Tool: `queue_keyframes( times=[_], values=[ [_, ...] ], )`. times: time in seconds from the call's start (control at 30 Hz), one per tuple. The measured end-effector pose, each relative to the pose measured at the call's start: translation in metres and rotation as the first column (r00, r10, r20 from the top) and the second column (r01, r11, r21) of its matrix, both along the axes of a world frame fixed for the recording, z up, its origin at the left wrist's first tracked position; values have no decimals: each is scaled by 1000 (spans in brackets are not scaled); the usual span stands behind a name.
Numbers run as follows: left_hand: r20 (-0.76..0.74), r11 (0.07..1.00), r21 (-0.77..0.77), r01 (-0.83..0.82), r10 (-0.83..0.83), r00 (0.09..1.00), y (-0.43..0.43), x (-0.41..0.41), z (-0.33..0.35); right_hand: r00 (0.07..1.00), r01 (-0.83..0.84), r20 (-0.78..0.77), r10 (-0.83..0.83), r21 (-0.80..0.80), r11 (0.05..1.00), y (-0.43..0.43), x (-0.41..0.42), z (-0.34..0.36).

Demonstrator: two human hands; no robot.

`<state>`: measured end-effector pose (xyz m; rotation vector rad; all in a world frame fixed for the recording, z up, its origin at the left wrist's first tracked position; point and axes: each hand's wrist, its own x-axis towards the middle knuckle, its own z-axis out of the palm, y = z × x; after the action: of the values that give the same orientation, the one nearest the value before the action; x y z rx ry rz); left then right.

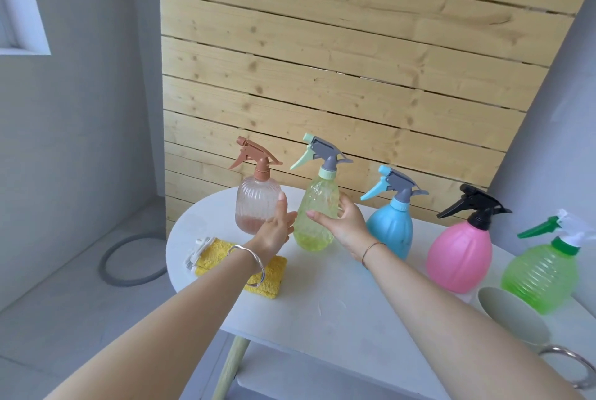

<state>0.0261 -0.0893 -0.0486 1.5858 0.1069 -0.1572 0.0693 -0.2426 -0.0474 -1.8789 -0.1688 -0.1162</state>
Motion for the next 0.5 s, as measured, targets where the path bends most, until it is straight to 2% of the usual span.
queue_keyframes(
  times=[0.2,0.37,0.5],
  values=[
    [12,999,46,-3,3,1000,-3,0,2,994,101,-21,-103,-95,990,6,-2,1],
    [16,999,39,-23,22,1000,-2,-3,3,997,70,-7,-71,-88,994,7,-14,6],
    [119,987,-26,-162,164,979,-5,-12,6,980,116,171,-100,-87,989,4,-41,4]
  ],
)
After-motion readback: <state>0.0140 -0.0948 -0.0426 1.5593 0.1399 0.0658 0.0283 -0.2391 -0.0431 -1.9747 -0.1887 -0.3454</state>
